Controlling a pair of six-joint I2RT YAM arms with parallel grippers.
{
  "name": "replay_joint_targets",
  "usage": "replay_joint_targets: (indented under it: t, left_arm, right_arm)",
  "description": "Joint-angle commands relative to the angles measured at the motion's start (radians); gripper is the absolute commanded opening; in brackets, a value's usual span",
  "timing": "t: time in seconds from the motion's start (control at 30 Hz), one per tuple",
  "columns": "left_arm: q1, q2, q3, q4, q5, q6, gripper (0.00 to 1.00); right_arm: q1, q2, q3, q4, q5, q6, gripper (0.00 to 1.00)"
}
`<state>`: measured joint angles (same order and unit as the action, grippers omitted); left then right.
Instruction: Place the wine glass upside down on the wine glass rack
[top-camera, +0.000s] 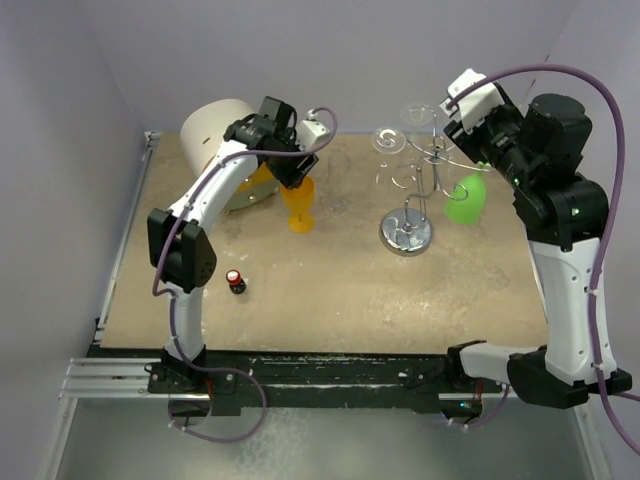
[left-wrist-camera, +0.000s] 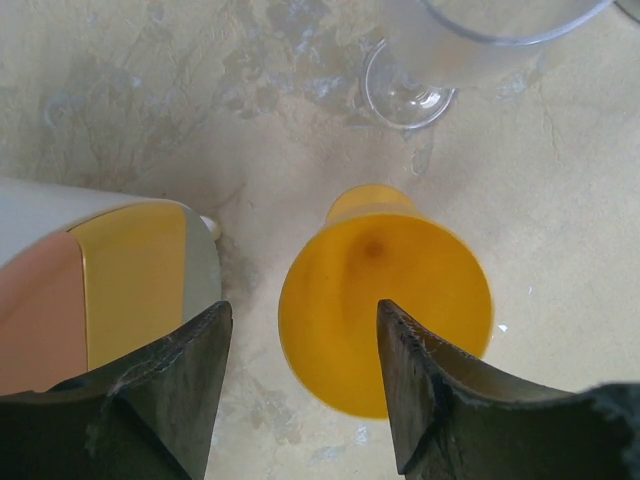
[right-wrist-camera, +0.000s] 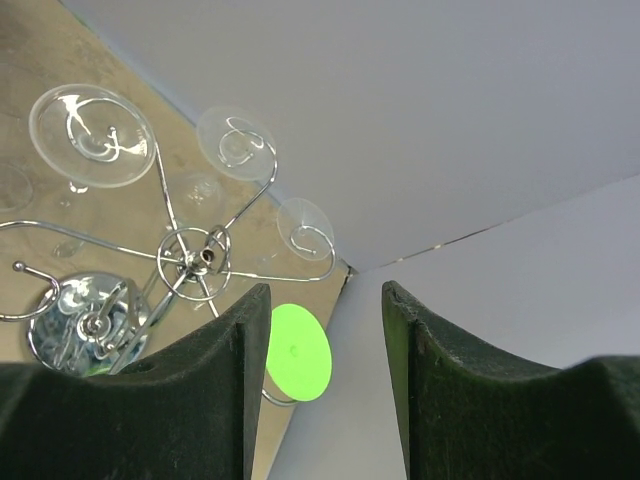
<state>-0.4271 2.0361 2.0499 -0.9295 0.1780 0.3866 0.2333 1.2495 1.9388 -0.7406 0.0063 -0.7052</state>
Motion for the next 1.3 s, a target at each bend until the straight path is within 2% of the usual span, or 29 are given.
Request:
replay_joint_targets:
  t: [0.0, 0.33, 0.6, 0.93, 1.0, 1.1, 1.27]
  left_arm:
    - [0.023, 0.038, 0.076, -0.070, 0.017, 0.036, 0.61]
    - [0.049, 0.077, 0.106, -0.115, 0.095, 0.027, 0.40]
    - [0.055, 0.074, 0.117, -0.119, 0.106, 0.026, 0.28]
    - [0.055, 0.039, 0.139, -0.150, 0.084, 0.060, 0.00]
    - [0.056, 0.008, 0.147, -0.164, 0.083, 0.066, 0.00]
    - [0.056, -0.055, 0.154, -0.200, 0.097, 0.085, 0.00]
    - [0.055, -0.197, 0.168, -0.253, 0.155, 0.109, 0.00]
  right_arm:
    - [-0.006, 0.022, 0.039, -0.001, -0.019, 0.019, 0.51]
    - [-0.007, 0.069, 0.050, -0.017, -0.025, 0.017, 0.52]
    - [-0.006, 0.077, 0.043, -0.017, -0.026, 0.014, 0.53]
    - [-0.008, 0.077, 0.041, -0.019, -0.050, 0.026, 0.55]
    - [-0.008, 0.075, 0.035, -0.020, -0.065, 0.031, 0.56]
    - [-0.010, 0.071, 0.028, -0.017, -0.107, 0.053, 0.61]
    - [-0.014, 0.060, -0.006, 0.009, -0.227, 0.113, 0.80]
